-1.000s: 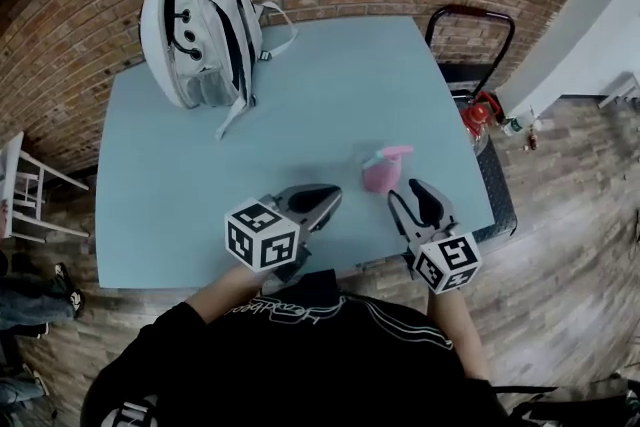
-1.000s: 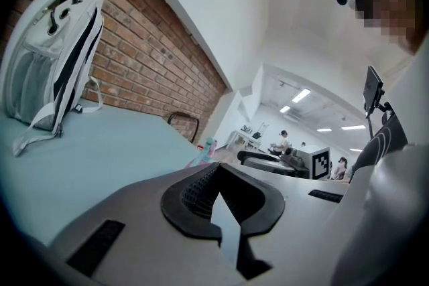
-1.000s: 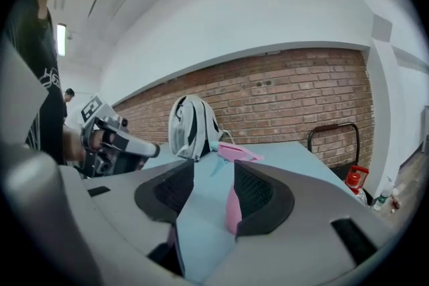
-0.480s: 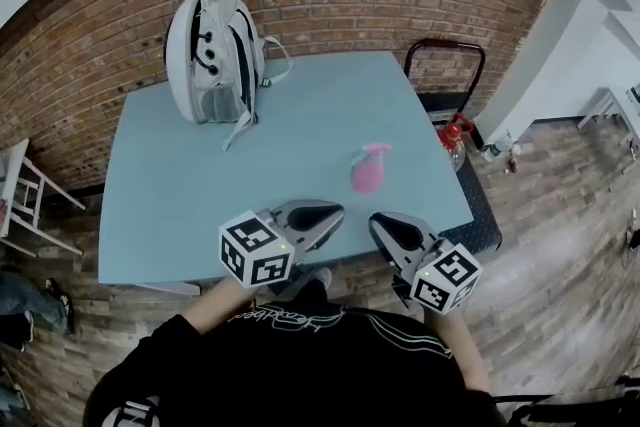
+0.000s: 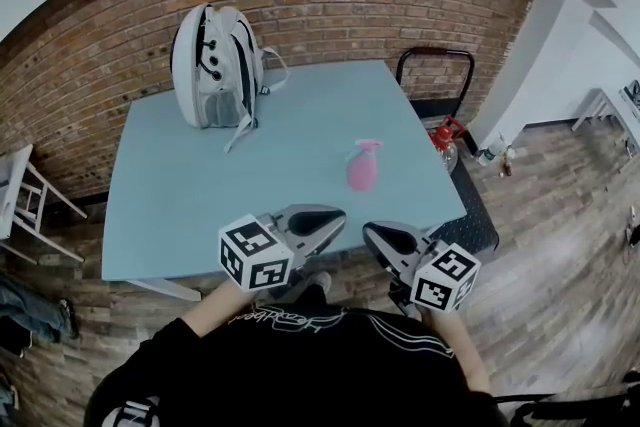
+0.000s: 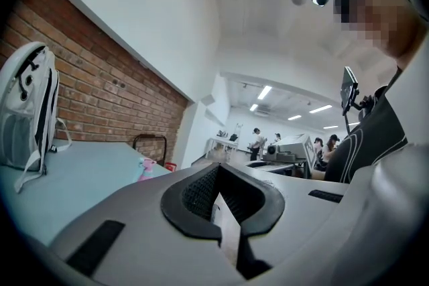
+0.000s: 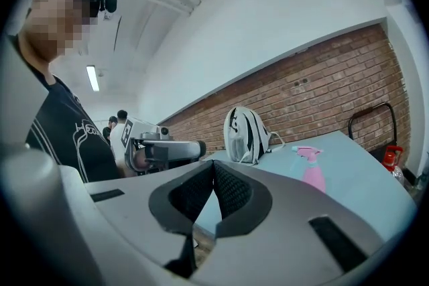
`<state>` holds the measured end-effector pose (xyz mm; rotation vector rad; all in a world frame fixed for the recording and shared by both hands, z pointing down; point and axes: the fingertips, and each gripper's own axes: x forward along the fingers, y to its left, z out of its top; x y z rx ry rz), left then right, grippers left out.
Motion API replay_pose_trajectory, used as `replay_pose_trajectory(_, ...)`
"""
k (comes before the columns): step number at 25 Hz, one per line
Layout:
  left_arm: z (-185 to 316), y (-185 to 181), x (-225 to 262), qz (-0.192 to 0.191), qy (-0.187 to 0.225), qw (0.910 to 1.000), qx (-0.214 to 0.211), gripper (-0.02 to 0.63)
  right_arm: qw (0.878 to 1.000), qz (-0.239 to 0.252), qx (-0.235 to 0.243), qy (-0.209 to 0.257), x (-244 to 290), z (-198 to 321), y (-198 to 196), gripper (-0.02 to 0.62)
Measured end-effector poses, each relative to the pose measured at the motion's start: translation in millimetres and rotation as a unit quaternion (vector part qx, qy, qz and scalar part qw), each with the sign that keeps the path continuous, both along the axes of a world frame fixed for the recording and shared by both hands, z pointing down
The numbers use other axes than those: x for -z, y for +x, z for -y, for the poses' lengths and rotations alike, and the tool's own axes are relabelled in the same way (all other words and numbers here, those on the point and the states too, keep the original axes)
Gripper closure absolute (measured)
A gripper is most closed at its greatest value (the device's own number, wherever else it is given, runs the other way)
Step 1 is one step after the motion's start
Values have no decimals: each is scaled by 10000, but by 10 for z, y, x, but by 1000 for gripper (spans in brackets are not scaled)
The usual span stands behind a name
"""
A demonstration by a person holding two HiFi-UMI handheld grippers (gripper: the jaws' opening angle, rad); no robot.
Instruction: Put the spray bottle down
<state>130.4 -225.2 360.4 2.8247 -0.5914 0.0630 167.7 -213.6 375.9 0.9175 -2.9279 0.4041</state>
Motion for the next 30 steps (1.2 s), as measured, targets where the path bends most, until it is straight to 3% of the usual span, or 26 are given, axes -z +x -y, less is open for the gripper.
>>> replay_pose_trajectory(30,-304,28,-187,153,-362,9992,75,600,9996,-12,-84,-269,-199,-310,1,581)
